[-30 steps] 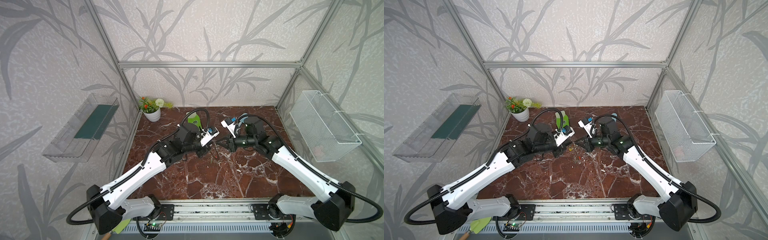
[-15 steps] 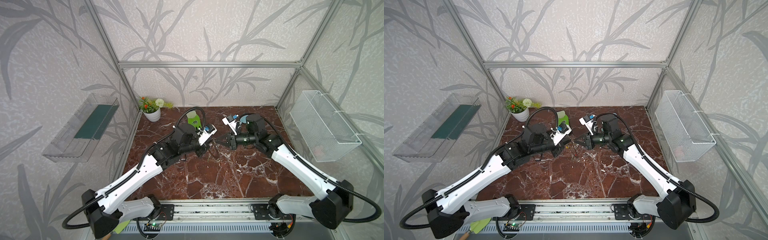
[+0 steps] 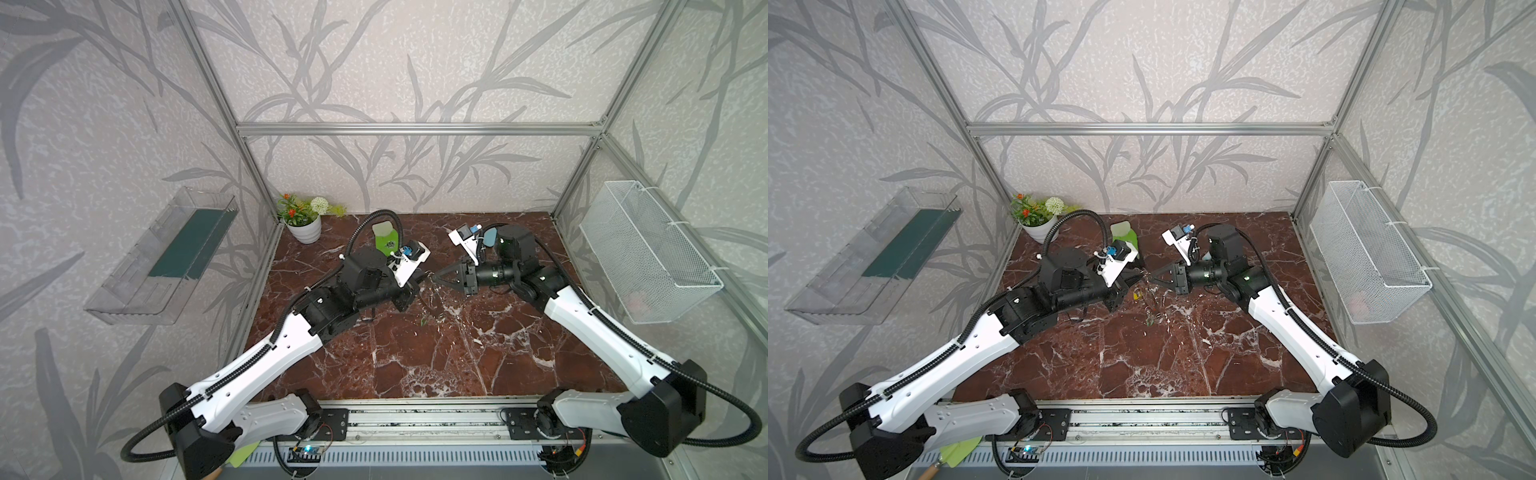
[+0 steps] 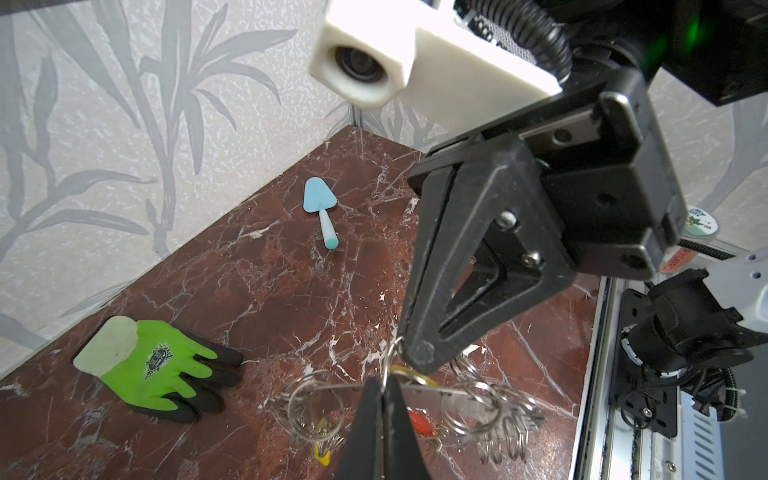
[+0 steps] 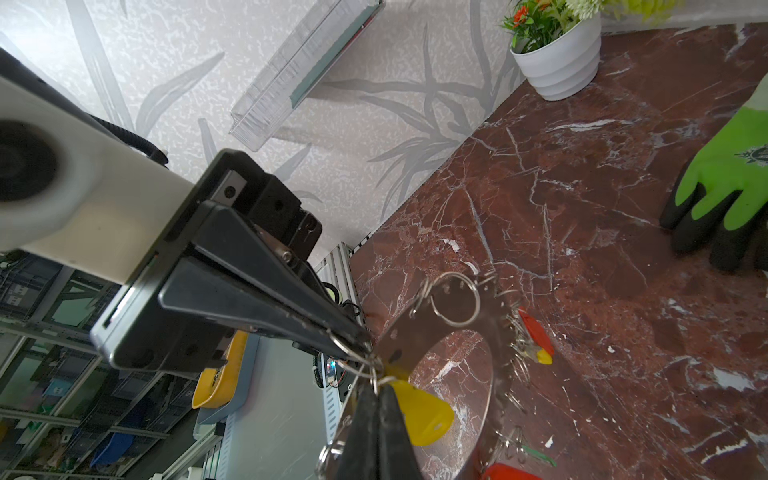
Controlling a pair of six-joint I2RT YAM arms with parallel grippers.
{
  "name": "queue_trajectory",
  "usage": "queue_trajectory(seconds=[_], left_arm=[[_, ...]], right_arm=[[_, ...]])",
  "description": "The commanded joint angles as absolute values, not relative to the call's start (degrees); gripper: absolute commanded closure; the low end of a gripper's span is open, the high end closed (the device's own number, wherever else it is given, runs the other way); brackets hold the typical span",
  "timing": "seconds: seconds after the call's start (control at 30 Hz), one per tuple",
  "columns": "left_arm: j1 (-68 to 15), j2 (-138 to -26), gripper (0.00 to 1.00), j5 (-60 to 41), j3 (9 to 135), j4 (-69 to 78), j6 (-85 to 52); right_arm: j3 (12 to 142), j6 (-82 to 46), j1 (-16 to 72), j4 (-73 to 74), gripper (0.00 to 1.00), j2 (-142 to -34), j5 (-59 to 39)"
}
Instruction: Put the keys on the keyring
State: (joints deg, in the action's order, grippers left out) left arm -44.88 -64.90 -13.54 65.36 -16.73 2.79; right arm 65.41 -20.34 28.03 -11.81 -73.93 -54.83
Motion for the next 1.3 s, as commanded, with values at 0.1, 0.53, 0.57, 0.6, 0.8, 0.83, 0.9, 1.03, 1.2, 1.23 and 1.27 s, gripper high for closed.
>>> queue_trajectory(seconds=[0.1, 0.53, 0.57, 0.6, 0.8, 0.83, 0.9, 1.03, 1.2, 1.23, 1.27], left_arm=[[-45.4, -62.6, 1.0, -14.4, 65.1, -4.3, -1.7], [-45.4, -61.6, 1.0, -14.6, 64.6, -2.7, -2.8], [-45.4, -61.6, 1.0, -14.6, 64.6, -2.7, -2.9], [-45.4, -61.4, 1.0, -14.6, 64.5, -2.5, -2.9], [-45.4, -60.8, 1.0, -14.0, 64.1, -1.4, -3.5], [-45.4, -60.6, 1.0, -14.0, 64.0, -1.3, -3.6], [-45.4, -60.6, 1.0, -14.0, 63.9, -1.1, -3.9], [-45.4, -60.8, 1.0, -14.1, 64.0, 0.0, -4.8], [-45.4, -61.2, 1.0, -14.4, 63.9, 1.9, -6.6], [-45.4, -61.2, 1.0, -14.4, 63.9, 2.2, -6.9], [-45.4, -61.3, 1.0, -14.4, 63.9, 2.4, -7.1]], right_arm=[[69.1, -21.6, 27.5, -12.5, 1.0, -74.4, -57.0], [73.5, -22.5, 25.5, -14.9, 0.75, -74.6, -56.3], [73.6, -22.3, 25.4, -14.9, 0.74, -74.5, -56.2], [73.7, -22.3, 25.4, -15.2, 0.74, -74.4, -55.8], [74.9, -22.2, 24.5, -16.9, 0.74, -74.2, -54.3], [75.2, -22.1, 24.4, -17.0, 0.74, -74.2, -54.4], [75.9, -21.7, 24.3, -17.8, 0.73, -74.1, -53.9], [77.4, -22.2, 23.6, -17.6, 0.69, -73.6, -54.1], [79.2, -23.4, 22.9, -16.9, 0.67, -73.4, -54.6], [79.2, -24.1, 22.7, -15.8, 0.65, -73.3, -54.9], [79.3, -24.8, 22.7, -14.6, 0.63, -73.3, -55.2]])
